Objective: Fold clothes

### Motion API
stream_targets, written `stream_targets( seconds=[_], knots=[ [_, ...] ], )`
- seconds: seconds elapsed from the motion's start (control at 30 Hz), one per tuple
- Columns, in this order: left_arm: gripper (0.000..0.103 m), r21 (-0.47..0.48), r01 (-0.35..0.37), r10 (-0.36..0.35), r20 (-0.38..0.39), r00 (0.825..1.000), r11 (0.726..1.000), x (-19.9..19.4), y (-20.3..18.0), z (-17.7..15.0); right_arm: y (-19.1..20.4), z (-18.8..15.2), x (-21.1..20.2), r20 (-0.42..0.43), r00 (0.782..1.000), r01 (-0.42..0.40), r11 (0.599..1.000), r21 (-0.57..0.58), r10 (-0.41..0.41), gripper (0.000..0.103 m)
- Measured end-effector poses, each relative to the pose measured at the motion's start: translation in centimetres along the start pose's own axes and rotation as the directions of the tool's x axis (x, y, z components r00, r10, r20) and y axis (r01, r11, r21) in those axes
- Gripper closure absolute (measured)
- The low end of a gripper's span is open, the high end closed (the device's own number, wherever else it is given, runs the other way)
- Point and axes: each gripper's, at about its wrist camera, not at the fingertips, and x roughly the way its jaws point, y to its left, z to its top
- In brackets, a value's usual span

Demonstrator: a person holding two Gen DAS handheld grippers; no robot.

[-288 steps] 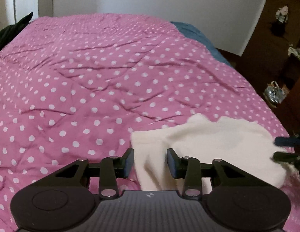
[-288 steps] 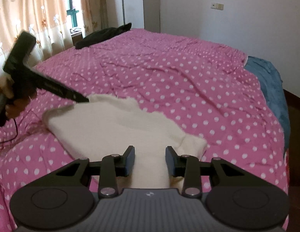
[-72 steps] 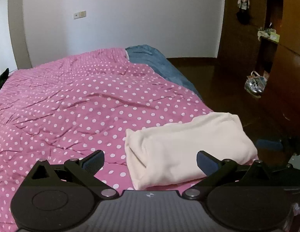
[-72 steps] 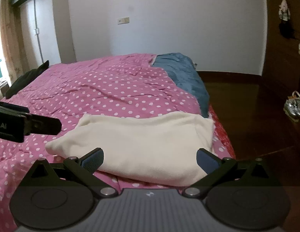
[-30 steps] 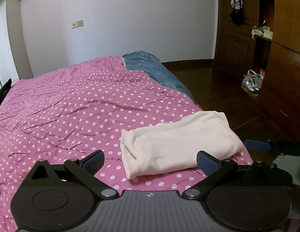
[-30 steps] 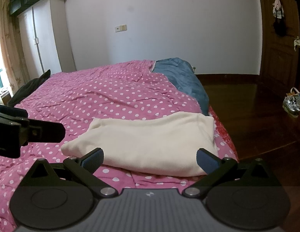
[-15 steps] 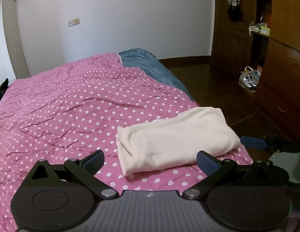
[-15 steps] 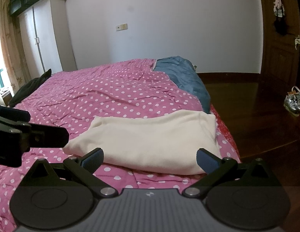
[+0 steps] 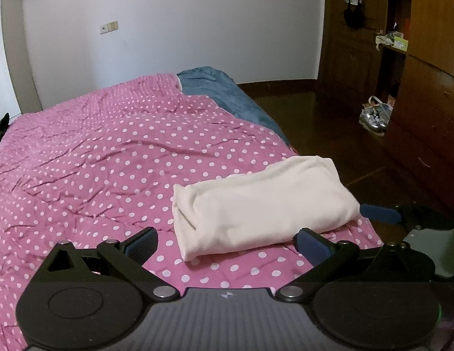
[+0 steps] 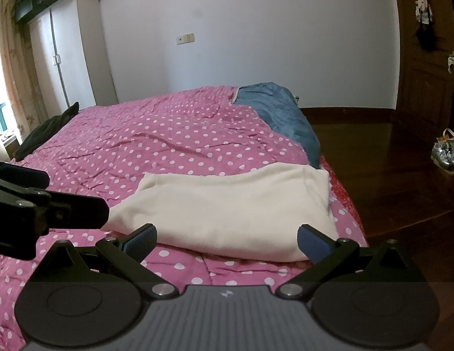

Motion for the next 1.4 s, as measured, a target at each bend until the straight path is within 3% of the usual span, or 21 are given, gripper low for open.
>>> stream_targets(
  seconds=[1.4],
  knots=[
    [0.000,-0.008,0.010,-0.010,-0.075,0.997,1.000,1.6,0.8,-1.1,-0.3,-0.5,0.7,-0.040,0.999,0.034,0.999,-0.008,-0.034,0.000]
  ],
)
